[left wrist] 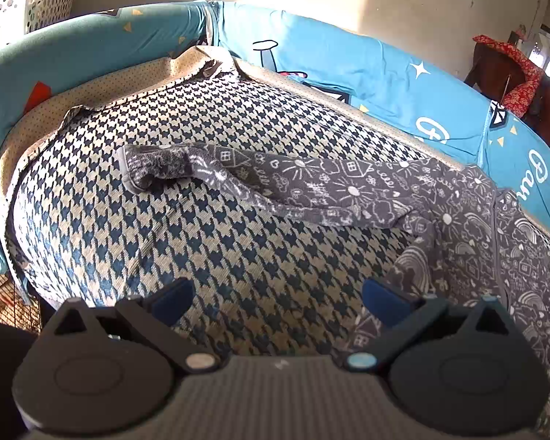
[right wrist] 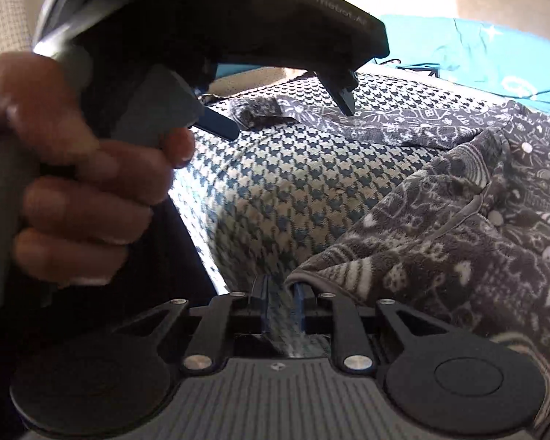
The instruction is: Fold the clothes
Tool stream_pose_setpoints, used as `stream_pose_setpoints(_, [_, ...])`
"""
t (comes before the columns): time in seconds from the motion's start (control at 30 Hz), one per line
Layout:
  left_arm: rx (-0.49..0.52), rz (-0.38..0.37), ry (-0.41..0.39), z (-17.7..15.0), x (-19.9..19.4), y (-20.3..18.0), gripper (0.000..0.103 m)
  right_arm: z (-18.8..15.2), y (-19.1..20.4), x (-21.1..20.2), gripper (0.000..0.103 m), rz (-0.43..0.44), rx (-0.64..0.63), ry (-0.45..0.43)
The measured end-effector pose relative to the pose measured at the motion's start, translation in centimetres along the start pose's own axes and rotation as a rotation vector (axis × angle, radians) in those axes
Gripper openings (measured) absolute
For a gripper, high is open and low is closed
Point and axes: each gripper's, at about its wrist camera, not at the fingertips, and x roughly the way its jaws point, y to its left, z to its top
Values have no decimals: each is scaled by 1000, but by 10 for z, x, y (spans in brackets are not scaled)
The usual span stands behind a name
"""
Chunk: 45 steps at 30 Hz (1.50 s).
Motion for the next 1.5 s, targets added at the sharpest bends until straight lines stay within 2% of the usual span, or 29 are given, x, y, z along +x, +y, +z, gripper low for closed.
stream_pose_setpoints(0.13, [28,-12,3,-2,0,-6,103,-5,8,5,18,42,-12,43])
stream_pose_setpoints(0.23, [40,-4,-5,-3,-1,-7,103,-10,21,5,20,65,-91,87])
stream_pose_setpoints(0.33, [30,5,0,-3,1,-4,103,-15,18,-11,20,55,-83,74])
stream_pose_setpoints(0.53, [62,3,9,-6,2,-10,103,-9,-10,-64,20,-77,26,-57])
stream_pose_setpoints(0.63, [79,-15,24,-9,4,-14,103,-9,-21,-82,22,-137,66,-82])
stream_pose_setpoints(0.7, [96,-21,32,-12,5,-17,103,-17,-28,-88,27,-137,83,-49])
stream_pose_setpoints(0.9, [160,-56,65,-21,8,-28,103,-44,-37,-78,27,-111,152,65])
stream_pose_setpoints(1.03, [193,-81,86,-28,8,-33,103,-57,-39,-69,27,-193,164,117])
stream_pose_setpoints(1.23, [242,-118,110,-38,7,-40,103,-58,-48,-74,27,-276,188,63])
stream_pose_setpoints(1.5, [330,-146,104,-51,-6,-44,103,-47,-31,-77,27,-341,57,-43])
